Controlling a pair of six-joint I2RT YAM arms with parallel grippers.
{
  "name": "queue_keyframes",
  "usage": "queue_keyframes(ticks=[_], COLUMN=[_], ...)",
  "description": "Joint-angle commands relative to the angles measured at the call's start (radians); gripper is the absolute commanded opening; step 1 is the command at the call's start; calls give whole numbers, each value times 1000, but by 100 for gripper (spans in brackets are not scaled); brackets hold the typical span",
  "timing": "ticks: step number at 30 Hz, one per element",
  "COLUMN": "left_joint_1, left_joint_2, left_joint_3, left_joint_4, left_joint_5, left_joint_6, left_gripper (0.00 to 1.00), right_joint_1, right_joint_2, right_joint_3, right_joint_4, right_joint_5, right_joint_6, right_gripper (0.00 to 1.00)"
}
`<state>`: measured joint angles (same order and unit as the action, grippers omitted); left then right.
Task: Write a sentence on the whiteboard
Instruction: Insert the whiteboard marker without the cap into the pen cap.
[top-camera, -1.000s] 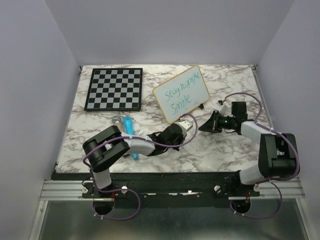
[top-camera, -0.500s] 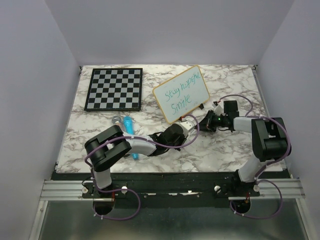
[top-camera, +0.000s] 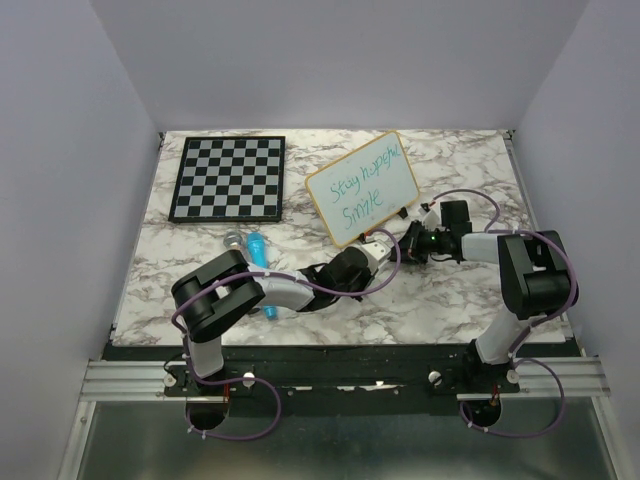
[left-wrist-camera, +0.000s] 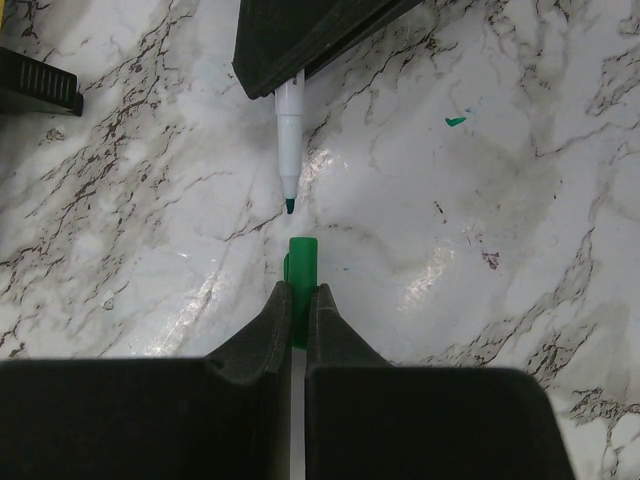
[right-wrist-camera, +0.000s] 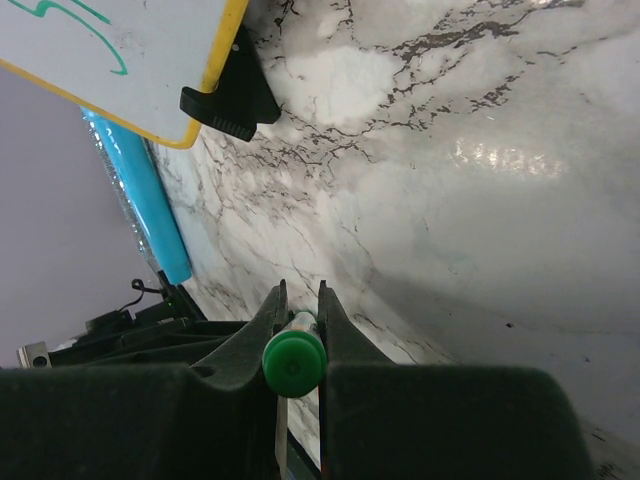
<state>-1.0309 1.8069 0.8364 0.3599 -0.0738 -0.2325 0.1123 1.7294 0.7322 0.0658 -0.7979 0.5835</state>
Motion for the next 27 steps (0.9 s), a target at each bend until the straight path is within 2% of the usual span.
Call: queue_keyframes(ticks=[1, 27], left_joint_1=[-14, -12], left_joint_2=[68, 68], left_joint_3=[-43, -43], left_joint_4=[-173, -173], left_joint_5=[37, 42], left_joint_6=[-1, -1], left_gripper=[0, 0], right_joint_1=[1, 0], right_joint_2=[19, 35], right_joint_3=[13, 9], right_joint_4=[2, 15], right_joint_5=[25, -46], right_joint_6=[3, 30], right_gripper=[1, 1])
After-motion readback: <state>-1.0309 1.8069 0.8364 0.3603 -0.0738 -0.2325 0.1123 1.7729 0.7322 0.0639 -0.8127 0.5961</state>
